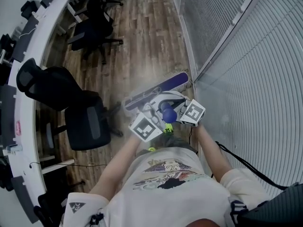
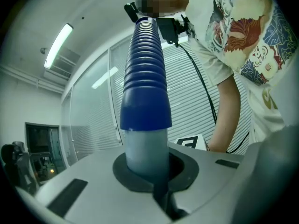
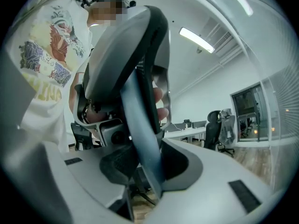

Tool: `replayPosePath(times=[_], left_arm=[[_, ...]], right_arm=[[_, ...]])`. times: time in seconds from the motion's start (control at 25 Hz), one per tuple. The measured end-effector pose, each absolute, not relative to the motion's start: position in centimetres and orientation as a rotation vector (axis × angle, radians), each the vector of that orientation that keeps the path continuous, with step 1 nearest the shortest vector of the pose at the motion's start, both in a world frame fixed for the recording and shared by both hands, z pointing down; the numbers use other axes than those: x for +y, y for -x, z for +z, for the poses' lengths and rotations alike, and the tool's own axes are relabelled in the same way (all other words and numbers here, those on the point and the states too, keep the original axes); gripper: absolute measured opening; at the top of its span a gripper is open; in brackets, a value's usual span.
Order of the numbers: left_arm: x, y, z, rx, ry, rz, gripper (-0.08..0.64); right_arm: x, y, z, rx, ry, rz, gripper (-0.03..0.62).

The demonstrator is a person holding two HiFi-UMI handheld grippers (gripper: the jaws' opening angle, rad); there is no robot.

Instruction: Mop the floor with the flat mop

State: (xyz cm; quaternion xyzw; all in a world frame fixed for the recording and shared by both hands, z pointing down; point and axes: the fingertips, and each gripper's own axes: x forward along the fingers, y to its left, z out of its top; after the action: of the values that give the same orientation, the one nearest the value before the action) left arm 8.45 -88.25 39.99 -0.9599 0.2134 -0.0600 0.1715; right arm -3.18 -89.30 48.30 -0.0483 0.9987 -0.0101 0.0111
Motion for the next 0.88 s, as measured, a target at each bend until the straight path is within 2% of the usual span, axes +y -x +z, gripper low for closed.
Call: replayPosePath(times=[0.44, 0.68, 0.88], left_arm=[[-85.0, -7.0, 40.9, 0.633, 2.766, -0.125, -0.002], [-76.9, -4.4, 43.6, 0.572, 2.793, -0.146, -0.003], [-68.7, -5.4, 46.4, 0.462, 2.767, -0.155, -0.003]], right_arm=[[-85.5, 4.6, 49.6, 3.188, 0.052, -0.052, 0.133], [-78.1, 7.2, 52.4, 3.278, 0.101, -0.081, 0.146], [-71.3, 6.6, 54.9, 3.306, 0.261, -0.141, 0.158]])
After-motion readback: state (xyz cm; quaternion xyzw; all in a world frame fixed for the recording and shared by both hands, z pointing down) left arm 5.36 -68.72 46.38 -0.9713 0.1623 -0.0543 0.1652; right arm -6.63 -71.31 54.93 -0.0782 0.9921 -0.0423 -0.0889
